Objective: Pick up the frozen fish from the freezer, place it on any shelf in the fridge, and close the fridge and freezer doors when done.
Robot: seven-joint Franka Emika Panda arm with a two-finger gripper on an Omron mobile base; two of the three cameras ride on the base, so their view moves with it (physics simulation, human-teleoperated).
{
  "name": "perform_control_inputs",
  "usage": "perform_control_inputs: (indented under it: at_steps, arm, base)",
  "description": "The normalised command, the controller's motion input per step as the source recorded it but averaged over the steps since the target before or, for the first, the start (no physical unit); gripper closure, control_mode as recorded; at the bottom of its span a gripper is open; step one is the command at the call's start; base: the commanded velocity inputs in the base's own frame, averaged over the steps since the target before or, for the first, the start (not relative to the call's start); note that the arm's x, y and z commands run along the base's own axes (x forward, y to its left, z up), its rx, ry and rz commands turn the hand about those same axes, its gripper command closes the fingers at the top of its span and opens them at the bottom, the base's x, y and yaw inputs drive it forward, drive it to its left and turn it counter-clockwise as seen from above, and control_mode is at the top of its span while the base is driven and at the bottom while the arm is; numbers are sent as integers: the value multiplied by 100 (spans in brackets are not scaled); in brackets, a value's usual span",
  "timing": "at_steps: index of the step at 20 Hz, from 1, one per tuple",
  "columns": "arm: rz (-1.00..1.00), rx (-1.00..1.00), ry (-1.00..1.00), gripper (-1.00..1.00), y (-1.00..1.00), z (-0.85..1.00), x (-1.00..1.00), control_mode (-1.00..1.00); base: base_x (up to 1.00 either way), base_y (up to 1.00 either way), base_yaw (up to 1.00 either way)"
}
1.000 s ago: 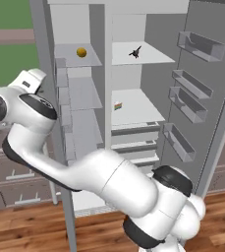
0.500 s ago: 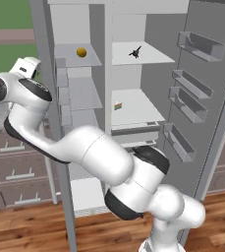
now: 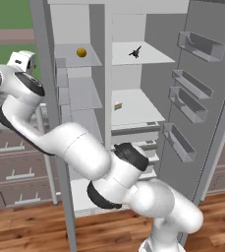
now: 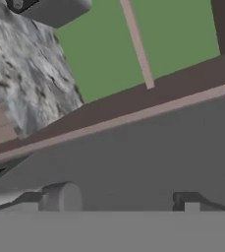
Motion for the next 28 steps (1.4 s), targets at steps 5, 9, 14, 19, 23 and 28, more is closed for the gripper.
perform_control_inputs:
  at_steps: [5, 9, 14, 19, 23, 28]
  arm:
    - [-2, -14, 9, -100, -2, 1, 33, -100]
    - [0, -13, 9, -100, -1, 0, 47, -100]
    - [0, -12, 3, -100, -24, 0, 29, -100]
    - [0, -4, 0, -100, -73, 0, -1, -100]
    - [-2, -3, 0, -100, -68, 0, -5, -100]
    - [-1, -2, 0, -100, -80, 0, 0, -100]
  base:
    - [0, 0, 0]
    - [0, 0, 0]
    - [0, 0, 0]
    - [0, 0, 0]
    - [0, 0, 0]
    - [0, 0, 0]
